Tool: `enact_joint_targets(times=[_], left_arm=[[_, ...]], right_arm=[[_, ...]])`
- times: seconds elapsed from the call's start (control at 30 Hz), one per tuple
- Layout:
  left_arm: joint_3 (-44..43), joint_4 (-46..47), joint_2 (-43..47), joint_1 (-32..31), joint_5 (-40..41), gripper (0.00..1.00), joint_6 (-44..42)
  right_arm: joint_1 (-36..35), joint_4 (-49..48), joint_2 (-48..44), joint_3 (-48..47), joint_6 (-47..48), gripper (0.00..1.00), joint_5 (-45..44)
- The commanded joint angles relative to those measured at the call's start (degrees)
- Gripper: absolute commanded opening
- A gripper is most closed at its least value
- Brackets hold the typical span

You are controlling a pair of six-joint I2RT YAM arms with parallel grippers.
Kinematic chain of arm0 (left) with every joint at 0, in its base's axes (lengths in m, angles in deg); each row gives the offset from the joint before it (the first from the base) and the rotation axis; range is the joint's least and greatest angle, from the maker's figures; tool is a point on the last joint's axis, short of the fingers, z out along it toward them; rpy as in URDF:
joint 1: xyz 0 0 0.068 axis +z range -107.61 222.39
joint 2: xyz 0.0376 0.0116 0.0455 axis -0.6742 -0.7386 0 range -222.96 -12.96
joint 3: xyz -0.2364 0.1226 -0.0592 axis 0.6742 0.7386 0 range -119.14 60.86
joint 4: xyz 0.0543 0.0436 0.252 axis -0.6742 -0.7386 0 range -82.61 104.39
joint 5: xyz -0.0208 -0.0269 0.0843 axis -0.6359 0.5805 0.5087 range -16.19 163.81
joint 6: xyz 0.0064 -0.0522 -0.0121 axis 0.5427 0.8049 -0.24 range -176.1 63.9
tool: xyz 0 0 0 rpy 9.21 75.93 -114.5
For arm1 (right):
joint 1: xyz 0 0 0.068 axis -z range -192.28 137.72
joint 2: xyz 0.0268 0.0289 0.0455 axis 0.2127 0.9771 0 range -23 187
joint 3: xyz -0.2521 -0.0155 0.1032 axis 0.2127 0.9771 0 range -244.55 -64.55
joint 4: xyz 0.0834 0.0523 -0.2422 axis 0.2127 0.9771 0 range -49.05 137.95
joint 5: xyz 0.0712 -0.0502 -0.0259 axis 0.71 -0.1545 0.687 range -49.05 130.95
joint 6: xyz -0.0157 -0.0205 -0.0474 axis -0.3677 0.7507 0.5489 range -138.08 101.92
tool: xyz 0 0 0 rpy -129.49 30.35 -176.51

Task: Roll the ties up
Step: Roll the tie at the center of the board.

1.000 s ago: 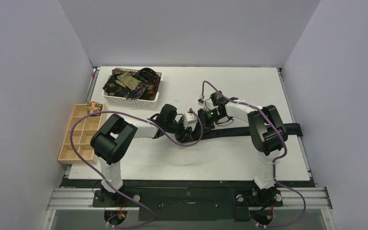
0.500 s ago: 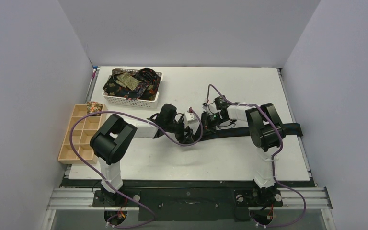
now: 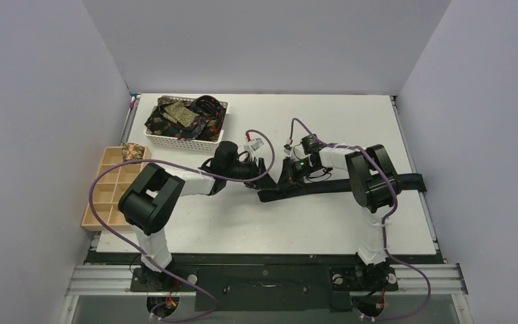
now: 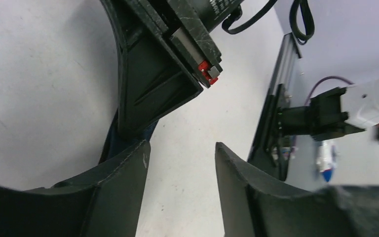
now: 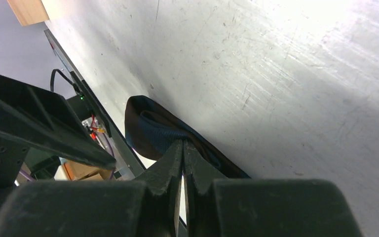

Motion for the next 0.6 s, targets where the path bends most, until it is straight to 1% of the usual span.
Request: enact_joint_targets(times=[0.0,0.03,0.2,0.3,0.33,0.47,0.53,0.57], left_arm=[[3.27,20.4,-6.36,1.36,-5.05,0.46,28.95],[3.4,20.95,-6.96,1.56,-4.87,0.42,30.03],[3.66,19.62,-11.76,2.62,-4.68,0.36,30.7],[4.9,15.58,-13.36,3.49,-3.31,0.35,27.41],[5.09,12.97,-14.0,3.82,-2.86,0.34,26.44],[5.4,6.54,-15.11,6.17,-0.24,0.33,20.94],[4.81,4.25,-15.22,6.94,0.38,0.33,18.91],[4.39,3.74,-15.08,7.15,0.42,0.33,17.68]], right_arm=[[0.14,1.43,0.86,1.13,4.48,0.02,-9.77],[0.16,1.41,0.85,1.08,4.49,0.02,-9.87],[0.12,1.34,0.91,1.0,4.38,0.02,-9.92],[0.17,1.44,0.64,0.85,4.26,0.02,-9.59],[0.17,1.52,0.37,0.68,4.2,0.02,-9.47],[0.12,3.91,-1.97,-0.79,4.62,0.03,-7.88],[0.35,5.79,-3.77,-1.71,4.83,0.05,-6.19],[0.44,6.56,-5.15,-2.31,5.13,0.09,-4.58]])
